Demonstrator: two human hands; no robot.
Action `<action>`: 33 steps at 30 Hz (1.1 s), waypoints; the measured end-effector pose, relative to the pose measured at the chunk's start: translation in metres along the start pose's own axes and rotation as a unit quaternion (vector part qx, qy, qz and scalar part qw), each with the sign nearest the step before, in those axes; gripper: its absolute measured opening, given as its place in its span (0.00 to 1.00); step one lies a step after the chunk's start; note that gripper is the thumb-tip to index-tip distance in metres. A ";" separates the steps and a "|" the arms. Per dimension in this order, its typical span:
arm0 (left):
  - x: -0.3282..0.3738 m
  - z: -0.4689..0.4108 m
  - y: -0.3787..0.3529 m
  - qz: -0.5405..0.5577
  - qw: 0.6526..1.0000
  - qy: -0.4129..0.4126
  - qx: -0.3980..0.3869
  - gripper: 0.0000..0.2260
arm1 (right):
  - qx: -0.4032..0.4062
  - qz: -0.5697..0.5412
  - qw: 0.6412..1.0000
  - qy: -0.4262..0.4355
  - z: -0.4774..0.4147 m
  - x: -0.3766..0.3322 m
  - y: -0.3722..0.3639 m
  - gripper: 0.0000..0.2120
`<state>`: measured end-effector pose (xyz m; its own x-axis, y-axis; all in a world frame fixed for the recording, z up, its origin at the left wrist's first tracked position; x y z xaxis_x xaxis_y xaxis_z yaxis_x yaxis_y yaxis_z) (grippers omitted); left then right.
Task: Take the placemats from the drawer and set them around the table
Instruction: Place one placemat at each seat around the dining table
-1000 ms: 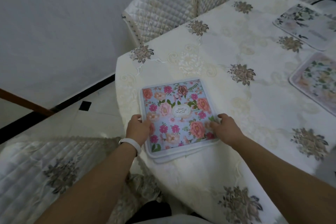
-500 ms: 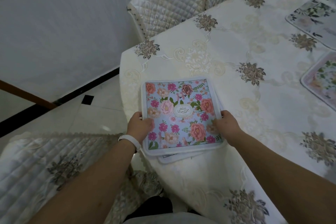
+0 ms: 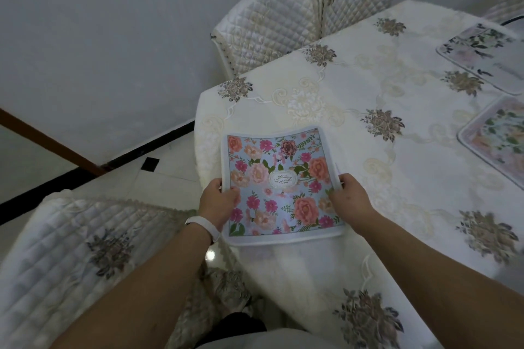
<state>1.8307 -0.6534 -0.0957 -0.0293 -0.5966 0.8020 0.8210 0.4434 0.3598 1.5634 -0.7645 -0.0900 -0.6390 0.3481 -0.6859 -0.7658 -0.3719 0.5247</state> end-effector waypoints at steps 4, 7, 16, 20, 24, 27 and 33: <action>-0.003 0.031 0.008 0.014 0.999 -0.011 0.033 0.05 | -0.011 0.003 0.999 0.033 0.019 0.001 0.006 0.06; -0.007 0.054 0.020 0.024 0.998 -0.020 0.056 0.05 | -0.026 -0.005 0.998 0.060 0.034 -0.002 0.007 0.06; -0.031 0.132 0.090 0.050 0.983 -0.025 0.172 0.05 | -0.109 -0.013 0.985 0.130 0.078 -0.030 -0.048 0.08; -0.044 0.159 0.135 0.074 0.972 -0.028 0.219 0.04 | -0.135 -0.015 0.977 0.164 0.105 -0.050 -0.082 0.09; -0.069 0.189 0.184 0.127 0.960 -0.028 0.249 0.05 | -0.159 0.001 0.967 0.200 0.139 -0.075 -0.119 0.08; -0.088 0.207 0.229 0.162 0.945 -0.024 0.283 0.05 | -0.167 0.006 0.959 0.227 0.170 -0.095 -0.150 0.06; -0.156 0.243 0.332 0.217 0.922 -0.010 0.322 0.09 | -0.213 -0.001 0.943 0.255 0.252 -0.126 -0.239 0.06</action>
<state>1.9698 -0.2503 0.0142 0.2056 -0.2601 0.9434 0.2504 0.9459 0.2062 1.8084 -0.5024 -0.0018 -0.4366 -0.0695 -0.8970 -0.5990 -0.7214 0.3475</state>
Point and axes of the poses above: each hand's wrist, its own z-axis away from the middle knuckle, its own y-axis out of the back of the hand, x = y × z, the point moved 3 cm from there along -z, towards the middle knuckle, and after that the axes turned 1 degree about -y, right-handed, at the moved point
